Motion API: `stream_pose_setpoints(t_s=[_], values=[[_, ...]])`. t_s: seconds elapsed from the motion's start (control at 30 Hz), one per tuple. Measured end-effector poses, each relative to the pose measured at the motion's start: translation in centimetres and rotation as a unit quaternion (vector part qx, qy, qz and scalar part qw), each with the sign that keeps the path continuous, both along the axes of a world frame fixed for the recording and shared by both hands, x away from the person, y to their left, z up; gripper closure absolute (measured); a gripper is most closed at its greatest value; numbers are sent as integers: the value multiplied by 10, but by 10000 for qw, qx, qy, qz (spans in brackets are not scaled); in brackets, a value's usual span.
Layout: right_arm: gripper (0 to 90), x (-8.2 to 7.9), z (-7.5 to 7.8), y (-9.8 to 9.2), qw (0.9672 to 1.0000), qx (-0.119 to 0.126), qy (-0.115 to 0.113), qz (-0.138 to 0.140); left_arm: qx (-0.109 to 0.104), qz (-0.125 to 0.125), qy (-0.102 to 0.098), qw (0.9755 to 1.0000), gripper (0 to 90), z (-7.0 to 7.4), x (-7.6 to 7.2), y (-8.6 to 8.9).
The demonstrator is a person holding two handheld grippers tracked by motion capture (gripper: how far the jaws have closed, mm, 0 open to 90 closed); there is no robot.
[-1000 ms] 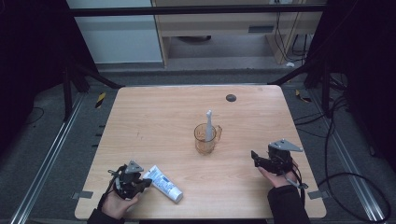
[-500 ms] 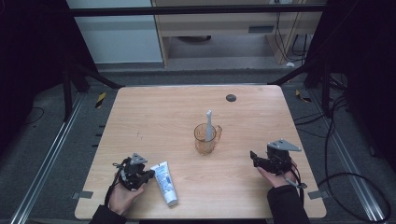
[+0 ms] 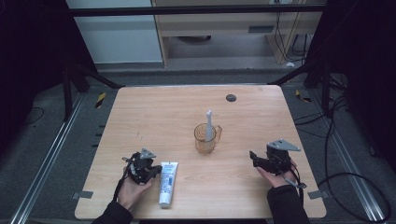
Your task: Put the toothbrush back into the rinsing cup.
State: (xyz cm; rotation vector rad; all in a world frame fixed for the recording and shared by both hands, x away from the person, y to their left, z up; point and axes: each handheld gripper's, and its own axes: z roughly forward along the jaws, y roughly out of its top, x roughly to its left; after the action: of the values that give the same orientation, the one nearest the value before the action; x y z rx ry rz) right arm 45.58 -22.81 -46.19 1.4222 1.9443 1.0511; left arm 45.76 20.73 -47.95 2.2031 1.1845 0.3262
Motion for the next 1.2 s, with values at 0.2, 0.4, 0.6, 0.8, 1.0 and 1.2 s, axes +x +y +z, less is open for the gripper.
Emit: stream_pose_setpoints(t_s=[0.2,0.4,0.6,0.8,1.0,1.2], values=[[276,0,0,0,10000,3,4,0,67,-126,-51,9999,899,1,4,-13],[276,0,0,0,10000,7,1,6,82,-232,-87,9997,899,1,4,-24],[276,0,0,-1,10000,13,-6,-11,97,-310,-208,9993,880,6,2,-24],[277,-1,2,-4,10000,48,-34,-79,33,-222,-491,9985,760,19,1,-11],[277,0,2,-5,10000,45,-36,-80,126,-56,-761,9970,593,32,-3,-2],[276,0,3,-6,9999,66,-43,-111,136,86,-717,9973,535,40,-7,0]])
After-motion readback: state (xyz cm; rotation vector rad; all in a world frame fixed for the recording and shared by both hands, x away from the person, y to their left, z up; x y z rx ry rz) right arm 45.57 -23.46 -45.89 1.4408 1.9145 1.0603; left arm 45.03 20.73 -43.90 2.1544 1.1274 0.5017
